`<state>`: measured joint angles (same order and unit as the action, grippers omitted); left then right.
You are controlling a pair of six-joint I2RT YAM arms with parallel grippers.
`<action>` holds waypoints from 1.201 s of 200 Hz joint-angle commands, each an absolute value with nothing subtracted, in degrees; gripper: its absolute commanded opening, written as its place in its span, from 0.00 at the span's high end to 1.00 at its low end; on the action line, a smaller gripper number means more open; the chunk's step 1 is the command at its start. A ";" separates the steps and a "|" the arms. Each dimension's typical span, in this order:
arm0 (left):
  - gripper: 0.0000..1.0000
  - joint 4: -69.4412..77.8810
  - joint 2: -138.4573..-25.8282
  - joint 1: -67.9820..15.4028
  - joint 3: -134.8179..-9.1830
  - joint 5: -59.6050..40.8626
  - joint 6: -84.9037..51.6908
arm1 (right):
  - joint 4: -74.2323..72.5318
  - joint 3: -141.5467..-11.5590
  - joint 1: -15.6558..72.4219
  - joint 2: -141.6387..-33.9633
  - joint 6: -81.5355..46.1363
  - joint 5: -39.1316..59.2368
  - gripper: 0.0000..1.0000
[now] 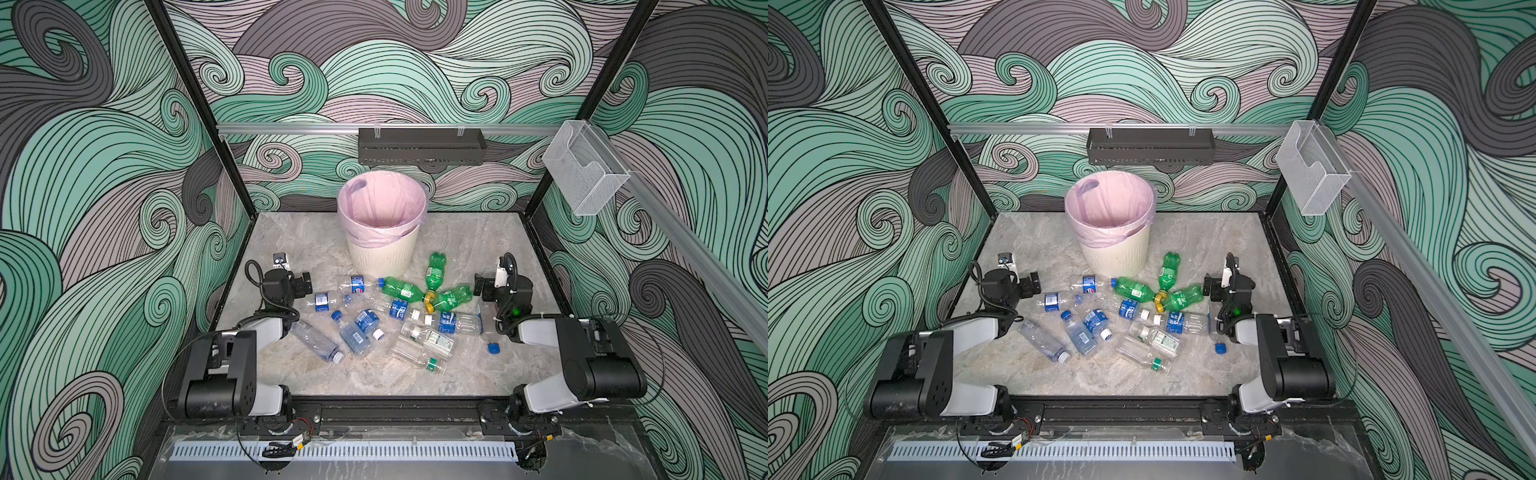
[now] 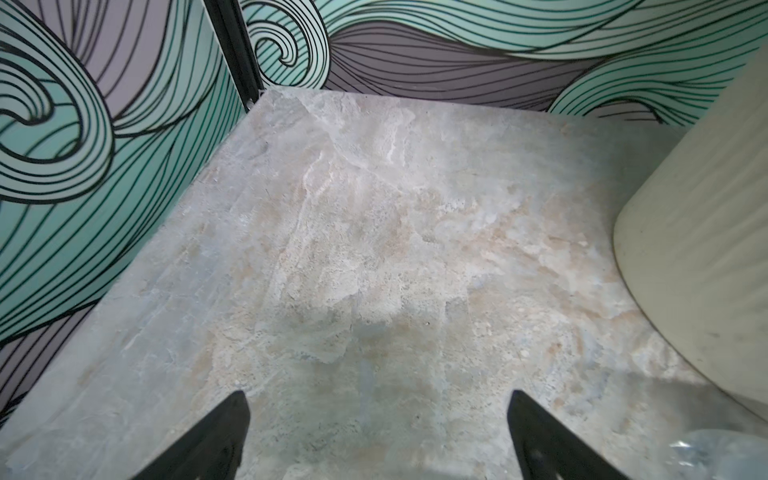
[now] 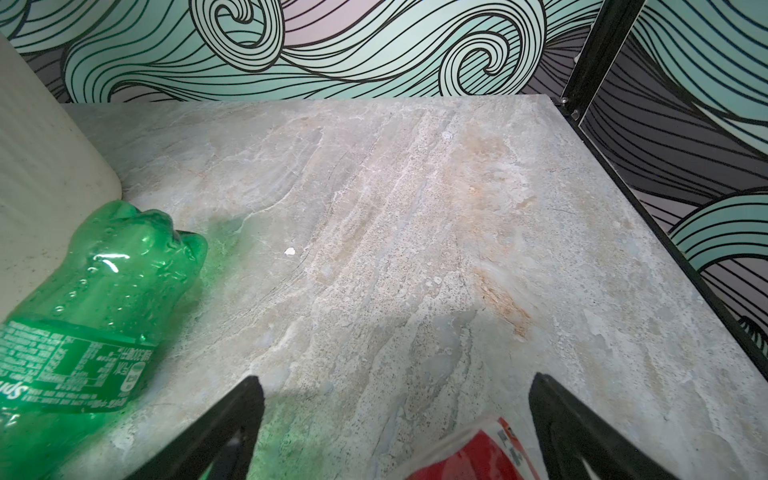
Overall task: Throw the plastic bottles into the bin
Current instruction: 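Move the right gripper toward the red-and-yellow labelled bottle while the left arm rises, then close the right gripper on the red-and-yellow labelled bottle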
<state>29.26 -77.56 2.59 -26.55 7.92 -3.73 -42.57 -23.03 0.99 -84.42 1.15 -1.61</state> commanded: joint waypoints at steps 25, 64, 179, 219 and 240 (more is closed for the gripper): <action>0.01 11.11 -68.77 1.41 -33.69 15.54 -7.56 | -20.57 -31.80 0.81 -73.39 0.04 -6.00 0.01; 0.01 -5.40 -64.55 1.14 -41.63 19.16 -12.06 | -2.32 -39.60 0.79 -69.38 -3.47 -9.48 0.01; 0.01 -33.12 -57.21 1.08 -50.88 12.43 -18.17 | 29.60 -49.85 -5.48 -70.47 -13.35 -1.27 0.16; 0.01 -34.37 -54.79 1.14 -49.32 11.15 -19.48 | 31.11 -49.75 -7.06 -75.19 -14.36 3.05 0.21; 0.01 -33.82 -54.08 1.10 -48.87 10.75 -20.55 | 31.02 -49.83 -7.29 -77.34 -14.59 3.47 0.23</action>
